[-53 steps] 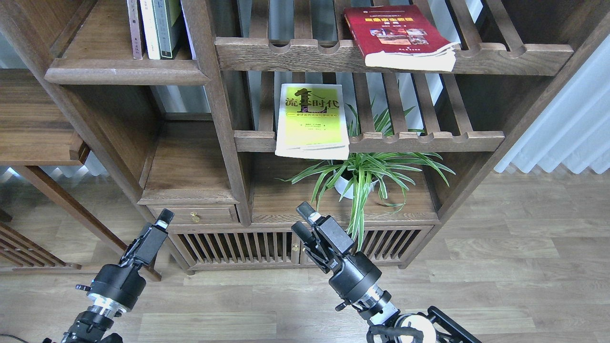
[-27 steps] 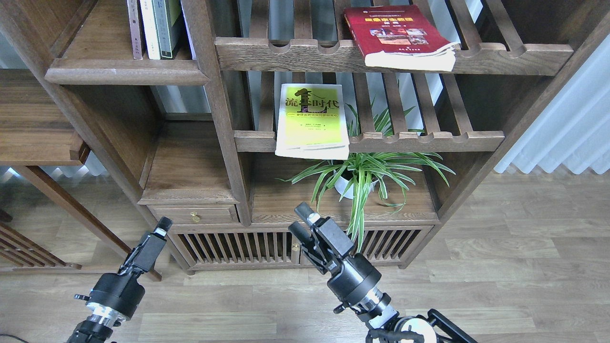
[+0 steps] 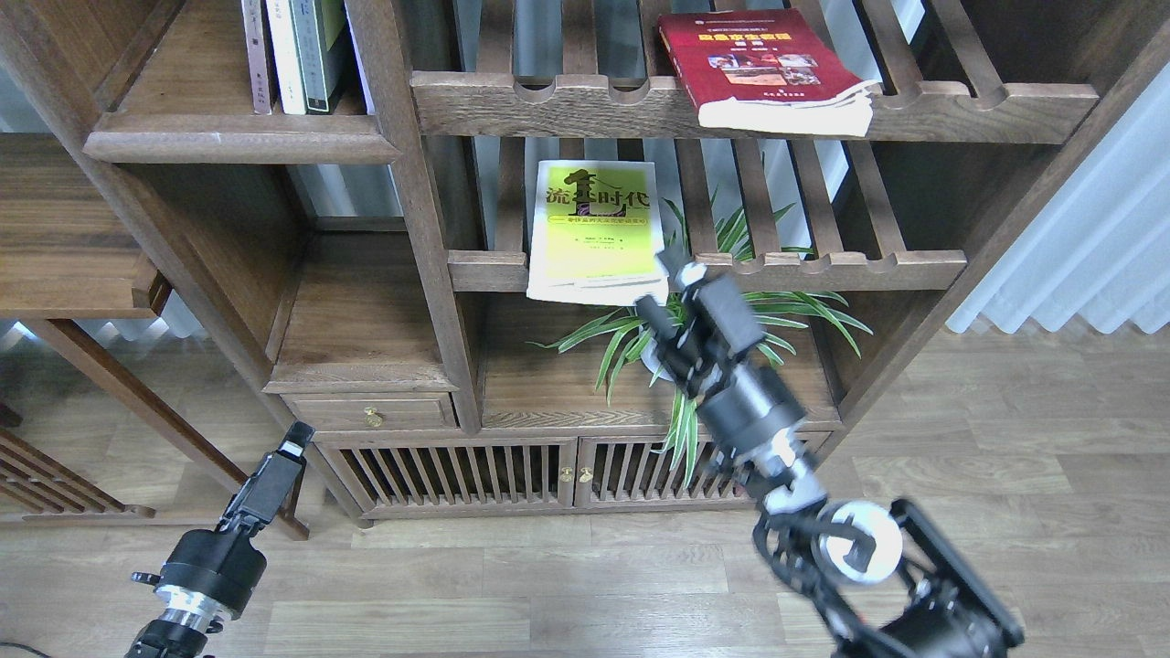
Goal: Organize books on shelf
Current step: 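Reach the right gripper up to the red book on the top shelf, then grasp the red book with the right gripper and pull it out, then lower the red book with the right gripper toward the left gripper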
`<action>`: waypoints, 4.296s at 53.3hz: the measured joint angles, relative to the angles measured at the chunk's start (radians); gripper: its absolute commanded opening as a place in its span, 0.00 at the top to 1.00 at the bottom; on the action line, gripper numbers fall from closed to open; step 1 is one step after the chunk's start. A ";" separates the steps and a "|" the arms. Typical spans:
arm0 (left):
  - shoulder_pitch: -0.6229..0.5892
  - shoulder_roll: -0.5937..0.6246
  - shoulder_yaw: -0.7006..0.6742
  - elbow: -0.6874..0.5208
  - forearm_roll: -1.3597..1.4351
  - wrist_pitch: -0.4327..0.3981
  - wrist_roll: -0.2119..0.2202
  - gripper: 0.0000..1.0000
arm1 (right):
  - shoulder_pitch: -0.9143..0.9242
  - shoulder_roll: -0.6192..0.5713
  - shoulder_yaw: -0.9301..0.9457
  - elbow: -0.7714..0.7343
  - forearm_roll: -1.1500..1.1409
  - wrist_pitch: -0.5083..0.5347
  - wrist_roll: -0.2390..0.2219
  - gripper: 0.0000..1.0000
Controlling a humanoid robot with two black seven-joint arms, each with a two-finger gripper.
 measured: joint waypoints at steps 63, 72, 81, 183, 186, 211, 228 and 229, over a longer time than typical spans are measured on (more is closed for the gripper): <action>-0.008 0.000 -0.013 -0.023 -0.003 0.000 0.000 0.00 | 0.251 -0.006 0.174 -0.086 -0.003 -0.210 0.003 0.19; -0.008 -0.004 -0.013 -0.023 -0.003 0.000 0.001 0.00 | 0.260 -0.004 0.207 -0.101 -0.004 -0.211 0.005 0.32; -0.009 -0.004 -0.012 -0.023 -0.003 0.000 0.001 0.00 | 0.261 -0.004 0.215 -0.109 -0.003 -0.211 0.008 0.50; -0.010 -0.008 -0.016 -0.033 -0.010 0.000 -0.010 0.00 | -0.429 0.000 0.392 0.121 0.430 0.364 0.068 0.86; -0.006 -0.011 -0.008 -0.033 -0.026 0.000 -0.011 0.00 | -0.459 -0.005 0.383 0.119 0.434 0.364 0.065 0.85; 0.010 -0.045 0.088 -0.021 -0.068 0.000 -0.007 0.00 | -0.653 -0.094 0.147 0.030 0.487 0.364 0.015 0.86; 0.056 -0.039 0.244 -0.033 -0.243 0.000 0.002 0.00 | -0.653 -0.208 -0.079 -0.045 0.455 0.364 -0.015 0.86; 0.056 -0.038 0.248 -0.033 -0.254 0.000 0.002 0.00 | -0.648 -0.211 -0.086 -0.051 0.451 0.364 -0.015 0.86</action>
